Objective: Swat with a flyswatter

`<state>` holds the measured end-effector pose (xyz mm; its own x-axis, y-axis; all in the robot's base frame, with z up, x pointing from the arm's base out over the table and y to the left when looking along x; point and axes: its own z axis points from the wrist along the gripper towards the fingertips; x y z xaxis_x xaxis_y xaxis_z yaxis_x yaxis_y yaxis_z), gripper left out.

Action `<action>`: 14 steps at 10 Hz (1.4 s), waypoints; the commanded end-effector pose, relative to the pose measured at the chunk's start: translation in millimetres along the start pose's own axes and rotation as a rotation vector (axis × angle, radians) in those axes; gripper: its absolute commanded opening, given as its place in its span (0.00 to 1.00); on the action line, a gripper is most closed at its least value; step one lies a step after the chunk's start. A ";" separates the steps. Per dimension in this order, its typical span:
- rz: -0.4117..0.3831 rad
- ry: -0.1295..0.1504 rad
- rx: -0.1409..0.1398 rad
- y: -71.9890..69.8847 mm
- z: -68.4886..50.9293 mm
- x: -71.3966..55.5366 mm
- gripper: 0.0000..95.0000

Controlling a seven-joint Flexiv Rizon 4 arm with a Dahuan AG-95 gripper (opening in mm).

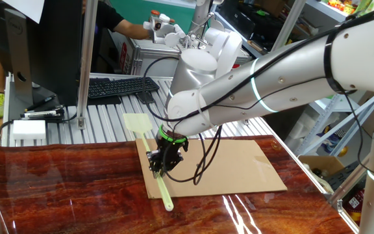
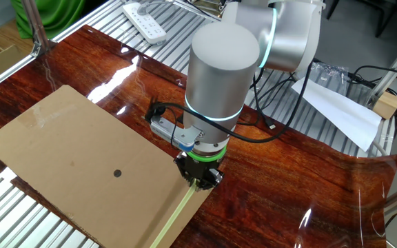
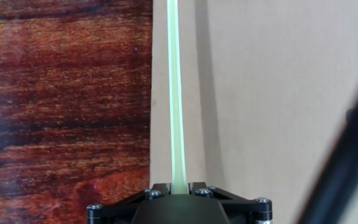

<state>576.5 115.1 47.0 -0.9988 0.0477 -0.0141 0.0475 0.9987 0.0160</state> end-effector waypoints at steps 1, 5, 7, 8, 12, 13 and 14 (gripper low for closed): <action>0.004 0.001 0.000 -0.1 -0.5 0.7 0.00; 0.013 0.002 0.001 0.0 0.1 0.5 0.20; 0.005 0.007 0.002 0.0 0.1 0.5 0.20; -0.008 0.013 0.001 -0.2 -0.4 0.7 0.20; -0.041 0.038 0.004 -1.9 -11.8 4.8 0.00; -0.043 0.041 0.004 -1.8 -14.0 5.2 0.00; -0.045 0.039 0.010 -1.1 -19.1 6.7 0.00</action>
<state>569.3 114.2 68.9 -0.9997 0.0038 0.0244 0.0038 1.0000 0.0022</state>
